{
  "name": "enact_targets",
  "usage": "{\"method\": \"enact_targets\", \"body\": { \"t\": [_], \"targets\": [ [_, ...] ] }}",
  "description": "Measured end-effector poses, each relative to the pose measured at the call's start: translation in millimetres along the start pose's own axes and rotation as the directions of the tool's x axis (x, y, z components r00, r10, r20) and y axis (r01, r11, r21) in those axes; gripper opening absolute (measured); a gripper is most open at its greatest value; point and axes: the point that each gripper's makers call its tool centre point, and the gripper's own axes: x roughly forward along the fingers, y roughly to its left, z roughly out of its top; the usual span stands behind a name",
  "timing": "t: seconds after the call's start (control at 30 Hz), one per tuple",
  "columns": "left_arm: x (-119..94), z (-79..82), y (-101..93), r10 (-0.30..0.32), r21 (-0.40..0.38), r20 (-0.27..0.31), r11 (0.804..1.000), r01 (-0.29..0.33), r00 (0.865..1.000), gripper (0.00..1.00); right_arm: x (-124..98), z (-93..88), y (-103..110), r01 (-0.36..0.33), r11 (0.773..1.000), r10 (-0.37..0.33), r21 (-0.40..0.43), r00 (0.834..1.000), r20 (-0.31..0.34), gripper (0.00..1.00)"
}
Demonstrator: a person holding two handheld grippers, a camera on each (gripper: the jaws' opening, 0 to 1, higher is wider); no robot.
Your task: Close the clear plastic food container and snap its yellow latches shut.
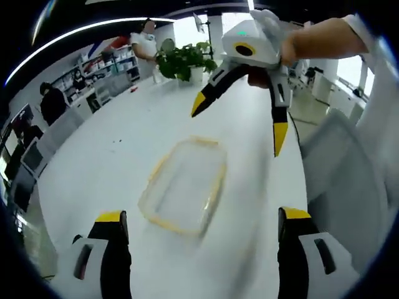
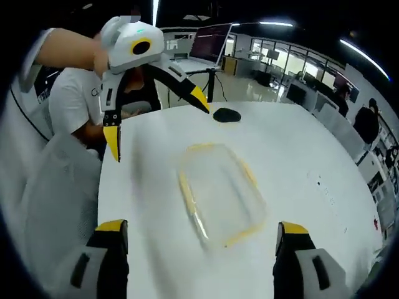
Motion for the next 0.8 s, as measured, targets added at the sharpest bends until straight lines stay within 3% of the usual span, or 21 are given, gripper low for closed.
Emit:
{"method": "enact_targets", "body": {
  "t": [0.3,0.53,0.63,0.8],
  "targets": [
    [-15.4,7.0,-17.5,0.029,-0.061,0.068,0.998,-0.025,0.997,0.99,-20.6,-5.9,20.1,0.055,0.998,-0.055,0.004,0.997,0.054,0.99],
    [-26.5,8.3,-34.6,0.057,-0.117,0.133,0.992,-0.041,0.989,0.98,-35.4,-7.9,28.1,0.090,0.991,-0.102,0.101,0.987,0.128,0.99],
    [-30.9,4.9,-43.5,0.063,-0.128,0.148,0.991,-0.045,0.987,0.98,-40.6,-11.2,36.8,0.088,0.991,-0.101,0.102,0.987,0.129,0.95],
    [-40.8,-0.7,-50.3,0.091,-0.169,0.176,0.984,-0.061,0.980,0.97,-48.0,-12.8,49.7,0.103,0.985,-0.125,0.135,0.978,0.168,0.99]
  ]
}}
